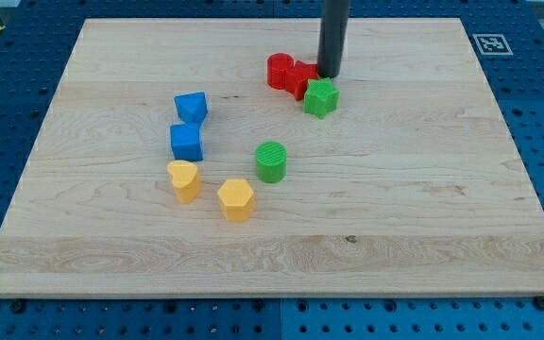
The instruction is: Push green star slightly left
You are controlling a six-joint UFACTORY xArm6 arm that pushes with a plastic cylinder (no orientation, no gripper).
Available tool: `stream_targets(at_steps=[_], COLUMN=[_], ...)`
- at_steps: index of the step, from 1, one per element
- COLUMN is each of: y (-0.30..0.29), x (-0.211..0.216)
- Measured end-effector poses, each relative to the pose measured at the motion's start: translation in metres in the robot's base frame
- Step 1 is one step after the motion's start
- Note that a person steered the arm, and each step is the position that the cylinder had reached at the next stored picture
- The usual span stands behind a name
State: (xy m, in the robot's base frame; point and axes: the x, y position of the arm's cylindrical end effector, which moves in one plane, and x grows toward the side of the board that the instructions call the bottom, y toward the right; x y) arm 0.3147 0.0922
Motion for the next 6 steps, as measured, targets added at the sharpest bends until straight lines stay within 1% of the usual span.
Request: stream_targets(at_steps=[1, 2, 3, 4, 5, 6], y=[0.035, 0.035, 0.033, 0.033, 0.014, -0.027], x=[0.0, 0.014, 0.047, 0.05, 0.05, 0.05])
